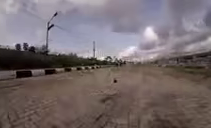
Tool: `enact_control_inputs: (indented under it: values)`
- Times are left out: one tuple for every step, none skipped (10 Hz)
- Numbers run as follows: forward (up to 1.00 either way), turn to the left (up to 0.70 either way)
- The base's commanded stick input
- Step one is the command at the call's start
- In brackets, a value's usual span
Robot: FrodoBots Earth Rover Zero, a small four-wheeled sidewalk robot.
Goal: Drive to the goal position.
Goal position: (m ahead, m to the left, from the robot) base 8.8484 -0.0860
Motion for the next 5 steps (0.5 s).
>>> enact_control_inputs:
  values:
    - [1.00,0.00]
    - [1.00,0.00]
    - [1.00,0.00]
    - [1.00,0.00]
    - [1.00,0.00]
